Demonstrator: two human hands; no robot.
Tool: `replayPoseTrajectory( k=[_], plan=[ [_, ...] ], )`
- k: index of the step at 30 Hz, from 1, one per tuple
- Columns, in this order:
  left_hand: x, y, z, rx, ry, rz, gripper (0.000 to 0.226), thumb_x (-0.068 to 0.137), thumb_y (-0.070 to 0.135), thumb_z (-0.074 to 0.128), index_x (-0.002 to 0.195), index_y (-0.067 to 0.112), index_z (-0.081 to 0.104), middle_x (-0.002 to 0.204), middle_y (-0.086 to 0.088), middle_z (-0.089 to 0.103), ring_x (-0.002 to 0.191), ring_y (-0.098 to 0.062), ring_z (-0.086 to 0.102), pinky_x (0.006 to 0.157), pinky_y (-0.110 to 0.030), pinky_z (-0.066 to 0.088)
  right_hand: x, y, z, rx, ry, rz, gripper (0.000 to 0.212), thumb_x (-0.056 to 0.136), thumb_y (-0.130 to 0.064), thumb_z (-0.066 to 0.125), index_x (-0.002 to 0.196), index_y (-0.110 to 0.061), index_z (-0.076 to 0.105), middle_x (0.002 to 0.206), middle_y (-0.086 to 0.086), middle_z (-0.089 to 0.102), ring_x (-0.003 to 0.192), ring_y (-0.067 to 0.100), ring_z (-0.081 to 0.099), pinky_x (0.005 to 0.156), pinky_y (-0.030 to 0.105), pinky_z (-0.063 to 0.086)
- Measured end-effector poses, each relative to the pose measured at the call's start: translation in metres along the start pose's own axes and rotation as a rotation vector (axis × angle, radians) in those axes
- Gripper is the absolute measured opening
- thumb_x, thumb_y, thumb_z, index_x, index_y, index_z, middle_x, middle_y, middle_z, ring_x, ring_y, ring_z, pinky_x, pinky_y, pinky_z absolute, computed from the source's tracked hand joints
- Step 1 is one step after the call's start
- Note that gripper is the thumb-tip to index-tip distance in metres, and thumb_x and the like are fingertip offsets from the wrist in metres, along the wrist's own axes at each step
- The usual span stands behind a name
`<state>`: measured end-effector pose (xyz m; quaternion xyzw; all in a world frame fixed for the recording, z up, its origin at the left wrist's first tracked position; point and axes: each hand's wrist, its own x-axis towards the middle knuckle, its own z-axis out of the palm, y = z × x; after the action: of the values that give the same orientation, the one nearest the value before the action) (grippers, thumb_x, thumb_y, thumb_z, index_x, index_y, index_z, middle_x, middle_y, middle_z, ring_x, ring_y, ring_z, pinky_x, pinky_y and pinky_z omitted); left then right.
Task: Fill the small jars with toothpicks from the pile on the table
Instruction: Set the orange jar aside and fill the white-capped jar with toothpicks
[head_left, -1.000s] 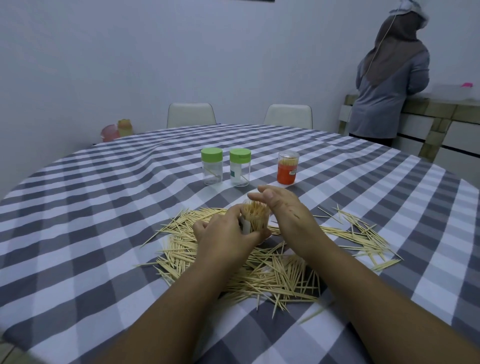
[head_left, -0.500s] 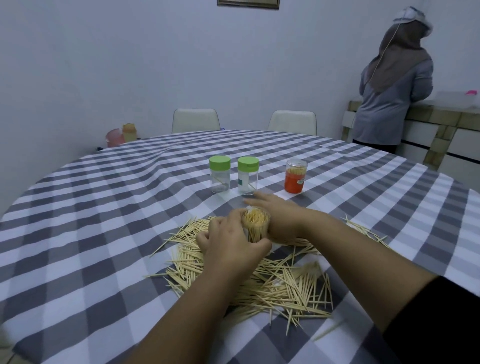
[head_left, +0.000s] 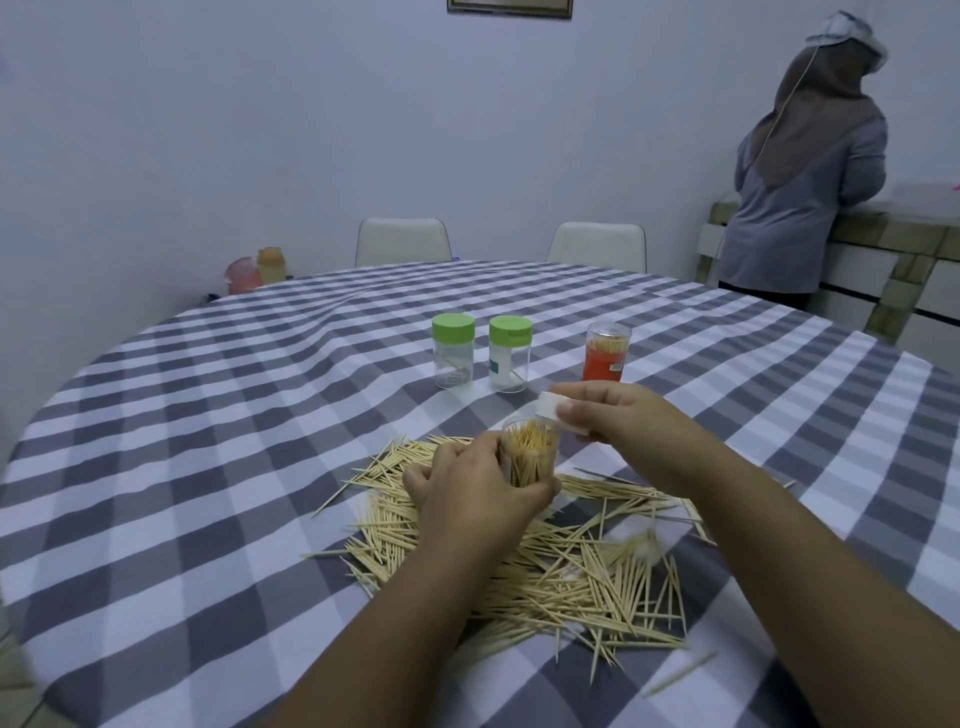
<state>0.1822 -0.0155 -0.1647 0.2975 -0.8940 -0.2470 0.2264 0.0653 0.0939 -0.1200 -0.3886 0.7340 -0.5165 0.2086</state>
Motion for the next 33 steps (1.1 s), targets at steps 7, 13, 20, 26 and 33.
replayPoseTrajectory(
  k=[7,13,20,26,33],
  plan=[
    [0.003,-0.004,0.004,-0.018,0.007,0.066,0.038,0.078,0.065,0.056,0.103,0.036,0.056,0.099,0.015,0.062,0.108,-0.009,0.048,0.082,-0.031,0.017,-0.004,-0.004,0.012,-0.055,-0.138,-0.074,0.050,0.085,-0.013,0.067,0.132,-0.025,0.053,0.134,-0.006,0.055,0.118,0.008,0.055,0.104,0.031,0.043],
    [0.002,-0.005,0.003,-0.096,-0.046,0.102,0.034,0.080,0.055,0.060,0.108,0.035,0.055,0.098,0.016,0.063,0.101,-0.007,0.051,0.084,-0.029,0.016,-0.010,-0.008,0.005,-0.130,-0.211,-0.122,0.051,0.089,-0.001,0.058,0.133,-0.026,0.051,0.143,-0.008,0.045,0.128,0.010,0.045,0.107,0.030,0.039],
    [0.003,-0.006,0.004,-0.124,-0.083,0.123,0.030,0.080,0.055,0.059,0.102,0.035,0.055,0.096,0.015,0.065,0.100,-0.006,0.053,0.087,-0.030,0.016,-0.013,-0.014,0.010,-0.363,-0.196,-0.158,0.049,0.092,-0.008,0.056,0.135,-0.032,0.048,0.147,-0.016,0.035,0.131,0.004,0.034,0.105,0.023,0.033],
    [0.003,-0.007,0.006,-0.118,-0.043,0.106,0.027,0.080,0.053,0.060,0.101,0.036,0.057,0.094,0.016,0.064,0.101,-0.005,0.052,0.085,-0.032,0.019,-0.010,-0.012,0.023,-0.515,0.026,-0.170,0.057,0.085,-0.031,0.067,0.138,-0.026,0.045,0.138,-0.005,0.039,0.126,0.012,0.038,0.098,0.024,0.034],
    [0.003,-0.004,0.006,-0.082,0.004,0.111,0.031,0.074,0.056,0.066,0.097,0.035,0.059,0.093,0.016,0.064,0.100,-0.008,0.054,0.081,-0.034,0.021,-0.010,-0.004,0.025,-0.363,0.037,-0.192,0.084,0.075,-0.039,0.076,0.143,-0.036,0.027,0.144,-0.007,0.029,0.133,0.011,0.027,0.109,0.034,0.031]
  ],
)
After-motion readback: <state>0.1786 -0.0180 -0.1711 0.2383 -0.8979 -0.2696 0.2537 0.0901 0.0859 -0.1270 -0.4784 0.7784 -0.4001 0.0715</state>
